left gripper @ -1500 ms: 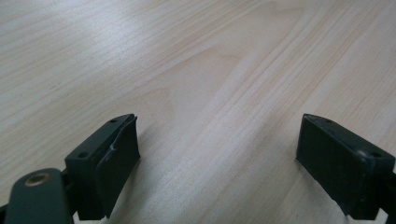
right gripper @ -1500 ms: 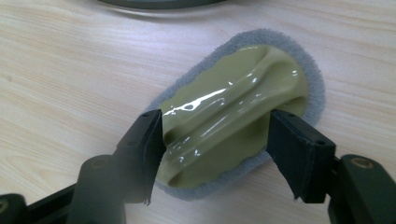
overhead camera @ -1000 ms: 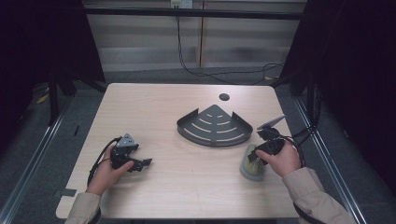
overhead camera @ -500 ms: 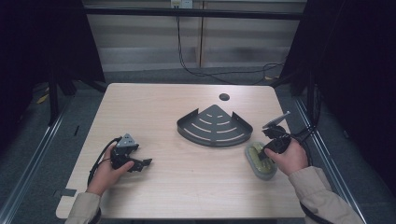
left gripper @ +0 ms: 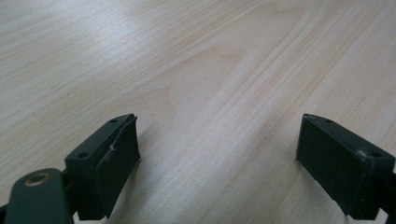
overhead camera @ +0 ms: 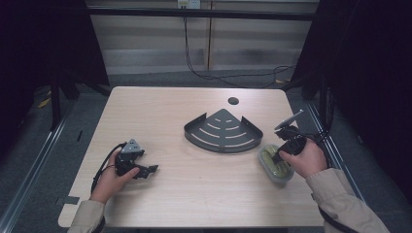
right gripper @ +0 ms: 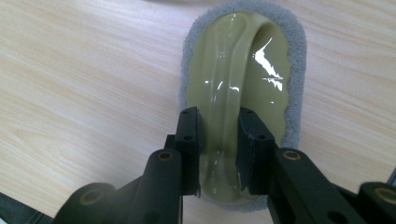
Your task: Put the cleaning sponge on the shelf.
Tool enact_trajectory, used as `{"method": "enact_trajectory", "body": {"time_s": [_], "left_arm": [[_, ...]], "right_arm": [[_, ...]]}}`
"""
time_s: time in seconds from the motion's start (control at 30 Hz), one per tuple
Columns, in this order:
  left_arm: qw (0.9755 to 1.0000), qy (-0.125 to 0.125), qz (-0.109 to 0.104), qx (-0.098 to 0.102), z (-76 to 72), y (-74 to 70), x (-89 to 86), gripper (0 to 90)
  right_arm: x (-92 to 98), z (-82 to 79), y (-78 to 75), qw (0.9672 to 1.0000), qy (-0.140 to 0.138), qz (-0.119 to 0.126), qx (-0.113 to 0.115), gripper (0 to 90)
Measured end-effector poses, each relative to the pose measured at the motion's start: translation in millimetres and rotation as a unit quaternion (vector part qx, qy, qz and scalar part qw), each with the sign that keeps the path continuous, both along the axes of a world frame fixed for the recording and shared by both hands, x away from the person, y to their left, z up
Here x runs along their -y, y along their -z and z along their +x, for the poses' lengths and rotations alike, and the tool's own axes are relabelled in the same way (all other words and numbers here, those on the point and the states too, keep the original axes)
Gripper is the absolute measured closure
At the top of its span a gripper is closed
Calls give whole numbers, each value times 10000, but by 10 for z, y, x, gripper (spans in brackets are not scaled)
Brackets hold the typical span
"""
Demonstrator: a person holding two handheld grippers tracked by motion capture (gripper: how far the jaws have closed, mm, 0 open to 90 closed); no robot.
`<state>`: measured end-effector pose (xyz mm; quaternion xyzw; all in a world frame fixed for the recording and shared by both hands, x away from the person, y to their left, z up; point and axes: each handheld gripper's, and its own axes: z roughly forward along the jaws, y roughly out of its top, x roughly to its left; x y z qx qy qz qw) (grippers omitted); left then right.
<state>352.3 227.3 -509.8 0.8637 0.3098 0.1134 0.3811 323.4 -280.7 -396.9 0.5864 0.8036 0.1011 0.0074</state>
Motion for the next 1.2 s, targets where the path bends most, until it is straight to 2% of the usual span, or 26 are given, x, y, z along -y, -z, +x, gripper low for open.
{"method": "enact_trajectory", "body": {"time_s": [0.2,0.5,0.8,0.93,1.2], "left_arm": [[10000,-3,-16,-18,-1,1,0,125],[10000,-28,-46,-22,-3,3,4,126],[10000,-15,-47,-27,0,2,0,125],[10000,-18,-40,-24,-1,1,0,125],[10000,-15,-38,-14,-1,2,2,124]], "right_arm": [[-6,36,-89,9999,-82,-62,-77,724],[-15,109,-283,9997,-236,-70,76,724],[-82,248,-485,9986,-463,-56,251,724],[-118,320,-546,9982,-505,-7,317,724],[-183,469,-566,9977,-576,75,358,724]]}}
